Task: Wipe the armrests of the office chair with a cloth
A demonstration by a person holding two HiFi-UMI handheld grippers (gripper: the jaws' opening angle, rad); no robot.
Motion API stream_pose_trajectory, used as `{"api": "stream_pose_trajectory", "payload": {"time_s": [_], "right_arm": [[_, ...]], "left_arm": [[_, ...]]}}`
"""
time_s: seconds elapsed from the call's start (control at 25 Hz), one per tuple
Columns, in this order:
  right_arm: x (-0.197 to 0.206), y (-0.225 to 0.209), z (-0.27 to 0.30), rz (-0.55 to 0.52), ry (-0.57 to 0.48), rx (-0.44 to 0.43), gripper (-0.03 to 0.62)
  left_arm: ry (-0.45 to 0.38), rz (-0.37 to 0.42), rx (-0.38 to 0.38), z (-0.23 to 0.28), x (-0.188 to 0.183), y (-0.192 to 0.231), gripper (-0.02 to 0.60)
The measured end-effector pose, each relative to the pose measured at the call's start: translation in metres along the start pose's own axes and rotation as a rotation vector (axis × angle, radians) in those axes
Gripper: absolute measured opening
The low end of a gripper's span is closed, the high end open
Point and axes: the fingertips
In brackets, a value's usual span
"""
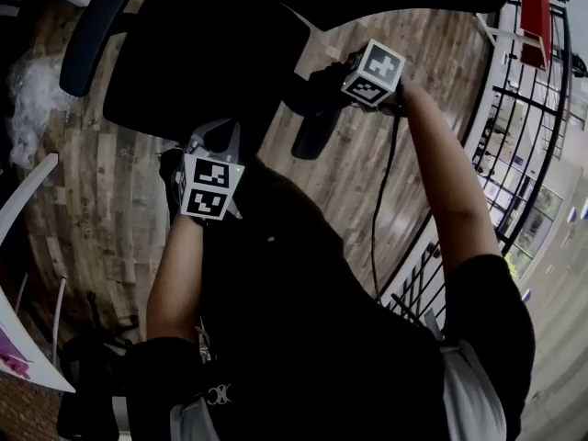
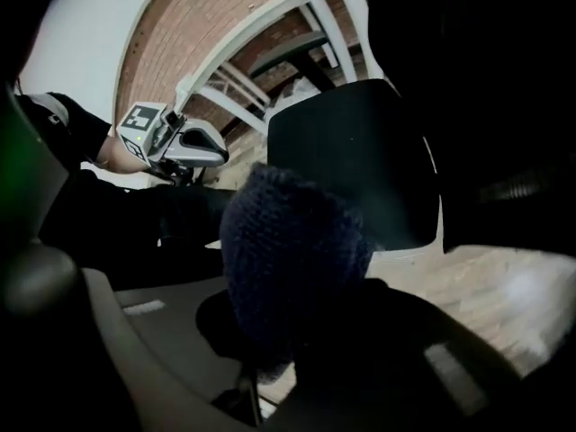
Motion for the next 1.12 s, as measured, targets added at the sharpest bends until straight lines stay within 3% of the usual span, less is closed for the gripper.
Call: {"api": "stream_pose_trajectory", "payload": {"time_s": [0.24,0.48,0.6,0.8,1.0,1.12], "right_arm": [[-0.042,-0.034,0.026,-0.291,0.361,-0.097,0.057],[-0.018,-0.043,0.067,-0.332,0.744,-0.311,0.055],[0.000,-0.043,0.079,-0.301,0.875,-0.394,0.055],[0.003,-0.041,0.093,-0.238,0.941,-0.477,0.054],[0.018,-0.054,0.109,-0.231,0.981,-0.460,0.054],[0.018,-0.059,0.124,-0.208,0.932,-0.464,0.054]], "left_arm": [[0.000,-0.031,-0.067,0.008,0.001,0.022,0.006],[0.010,-0.112,-0.139,0.004,0.019,0.025,0.006],[0.013,-0.157,-0.159,0.004,0.032,0.033,0.006],[0.024,-0.186,-0.151,0.013,0.052,0.040,0.006],[0.029,-0.195,-0.147,0.019,0.053,0.040,0.006],[0.034,-0.201,-0.147,0.019,0.058,0.044,0.006]]}}
Point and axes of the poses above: the fingertips, and each gripper's own axes: z forward along the fingers, y to its left, x out of its underside
